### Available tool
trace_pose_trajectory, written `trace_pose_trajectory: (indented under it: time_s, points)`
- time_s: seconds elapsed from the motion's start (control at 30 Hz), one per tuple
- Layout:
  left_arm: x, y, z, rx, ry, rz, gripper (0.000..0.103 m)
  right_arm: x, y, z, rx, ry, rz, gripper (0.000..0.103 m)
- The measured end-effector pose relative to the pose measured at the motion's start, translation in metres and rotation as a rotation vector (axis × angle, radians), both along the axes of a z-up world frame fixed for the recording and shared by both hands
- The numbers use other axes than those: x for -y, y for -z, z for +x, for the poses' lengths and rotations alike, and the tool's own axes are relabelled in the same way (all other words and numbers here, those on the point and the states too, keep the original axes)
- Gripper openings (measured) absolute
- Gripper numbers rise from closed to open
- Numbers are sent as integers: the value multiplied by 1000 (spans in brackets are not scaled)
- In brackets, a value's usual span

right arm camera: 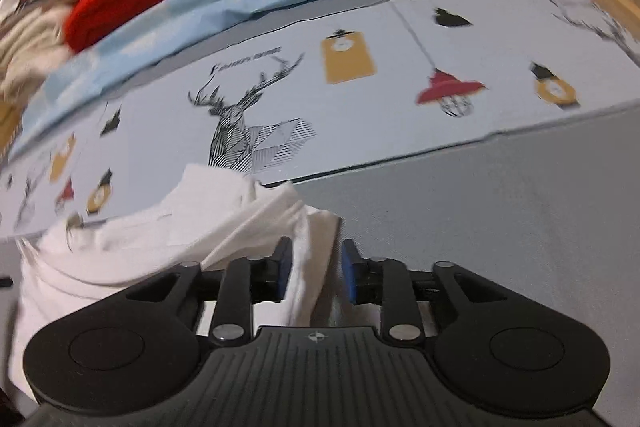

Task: Fold small clothes
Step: 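Grasp the folded edge with both tools and fold the shirt again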

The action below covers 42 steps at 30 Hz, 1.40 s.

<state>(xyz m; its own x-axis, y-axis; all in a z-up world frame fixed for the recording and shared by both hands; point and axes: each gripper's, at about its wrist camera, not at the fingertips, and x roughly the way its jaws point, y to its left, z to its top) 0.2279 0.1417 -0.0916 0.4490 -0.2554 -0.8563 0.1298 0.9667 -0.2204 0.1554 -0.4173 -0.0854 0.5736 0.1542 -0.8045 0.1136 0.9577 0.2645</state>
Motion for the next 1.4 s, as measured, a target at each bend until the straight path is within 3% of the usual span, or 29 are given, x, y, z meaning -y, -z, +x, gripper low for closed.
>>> trace_pose_trajectory:
  time_s: [0.1, 0.3, 0.33, 0.37, 0.57, 0.67, 0.77, 0.8, 0.83, 0.93, 1.03, 1.1, 1.27, 1.4]
  points:
    - [12, 3, 11, 47, 12, 35, 44, -8, 7, 12, -11, -4, -8, 34]
    - [28, 8, 36, 93, -3, 24, 43, -16, 10, 29, 22, -1, -26, 32]
    - [31, 10, 40, 96, 0, 26, 32, -17, 11, 31, 23, -4, -24, 20]
    - [32, 10, 43, 93, 9, 22, 4, -18, 11, 33, 27, -17, -13, 7]
    - [22, -15, 49, 227, -69, 5, 5, -17, -16, 40, 222, 91, -10, 4]
    - [31, -14, 54, 247, -97, 82, 5, -23, -11, 51, 218, 107, -43, 4]
    - [36, -12, 60, 255, -110, 106, 5, -30, -2, 62, 189, 118, -95, 6]
    - [37, -11, 63, 242, -113, 105, 7, -33, 2, 66, 158, 129, -126, 8]
    - [38, -9, 65, 208, -124, 107, 11, -34, 6, 69, 126, 140, -147, 16]
    - [34, -7, 63, 111, -124, 51, 31, -32, 8, 63, 54, 132, -121, 25]
    - [37, -18, 48, 109, -53, 41, 32, -32, -2, 46, 35, 84, -103, 26]
    - [38, -23, 36, 96, 3, 22, 32, -34, -6, 33, 10, 53, -104, 33]
    - [39, -18, 0, -27, 179, 2, 36, -37, -6, -10, -85, -62, -87, 36]
    - [44, -1, -36, -130, 305, 88, 38, -35, 3, -41, -170, -101, -85, 37]
